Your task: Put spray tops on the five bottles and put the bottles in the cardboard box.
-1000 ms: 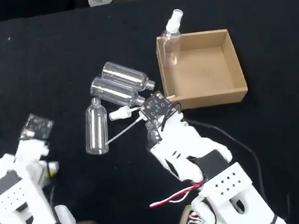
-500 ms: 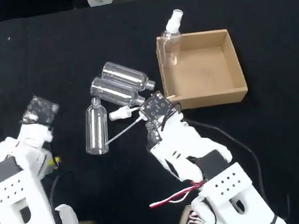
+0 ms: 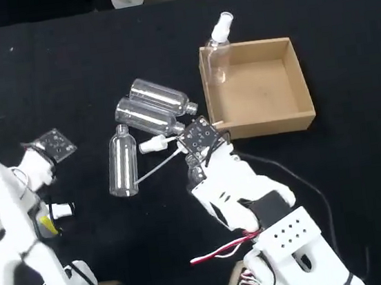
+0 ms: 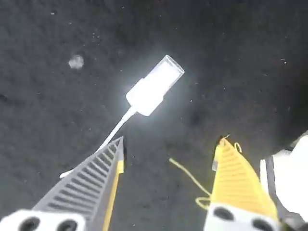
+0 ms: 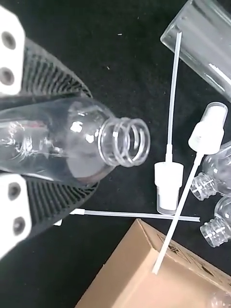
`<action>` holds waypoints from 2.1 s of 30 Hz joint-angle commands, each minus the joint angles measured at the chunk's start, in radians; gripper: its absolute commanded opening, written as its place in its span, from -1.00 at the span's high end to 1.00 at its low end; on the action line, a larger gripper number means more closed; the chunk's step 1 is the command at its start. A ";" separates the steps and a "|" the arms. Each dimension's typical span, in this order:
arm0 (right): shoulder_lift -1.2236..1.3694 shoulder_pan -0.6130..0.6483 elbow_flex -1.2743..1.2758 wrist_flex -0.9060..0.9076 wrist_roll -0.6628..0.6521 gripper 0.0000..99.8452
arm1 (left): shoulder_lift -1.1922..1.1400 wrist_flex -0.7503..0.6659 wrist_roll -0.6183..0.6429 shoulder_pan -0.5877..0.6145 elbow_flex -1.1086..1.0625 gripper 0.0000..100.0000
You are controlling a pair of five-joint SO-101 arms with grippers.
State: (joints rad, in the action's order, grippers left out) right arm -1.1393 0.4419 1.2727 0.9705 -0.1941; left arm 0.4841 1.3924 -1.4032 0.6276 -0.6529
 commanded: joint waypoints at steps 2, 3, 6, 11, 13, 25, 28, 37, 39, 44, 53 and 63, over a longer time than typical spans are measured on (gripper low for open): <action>-0.022 0.014 -0.004 -0.026 0.008 0.98 | -0.130 -0.009 -0.020 0.007 0.137 0.41; -0.022 0.014 -0.004 -0.026 0.008 0.98 | -0.150 -0.009 -0.020 0.007 0.151 0.41; -0.022 0.012 -0.004 -0.026 0.008 0.98 | -0.201 -0.020 -0.021 0.004 0.166 0.41; -0.022 0.012 -0.007 -0.025 0.008 0.98 | -0.295 -0.078 -0.048 -0.013 0.159 0.41; -0.022 0.012 -0.007 -0.026 0.008 0.98 | -0.339 -0.120 -0.046 -0.013 0.160 0.41; -0.022 0.011 -0.007 -0.026 0.006 0.98 | -0.445 -0.210 -0.043 -0.015 0.166 0.42; -0.022 0.011 -0.007 -0.026 0.006 0.98 | -0.443 -0.209 -0.008 -0.015 0.157 0.52; -0.022 0.009 -0.008 -0.026 0.006 0.98 | -0.442 -0.028 0.117 -0.016 0.271 0.93; -0.022 0.009 -0.008 -0.026 0.006 0.98 | -0.442 0.040 0.167 -0.015 0.340 0.93; -0.022 0.009 -0.008 -0.026 0.005 0.98 | -0.451 0.068 0.470 -0.007 0.458 0.93; -0.022 0.009 -0.007 -0.026 0.006 0.98 | -0.454 0.064 0.605 -0.007 0.504 0.48; -0.022 0.012 -0.007 -0.026 0.006 0.98 | -0.638 -0.588 1.076 0.062 0.346 0.55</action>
State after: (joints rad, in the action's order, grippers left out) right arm -1.1408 0.4419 1.2727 0.9705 -0.1941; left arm -0.1020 1.0027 -0.4104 0.6582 -0.3061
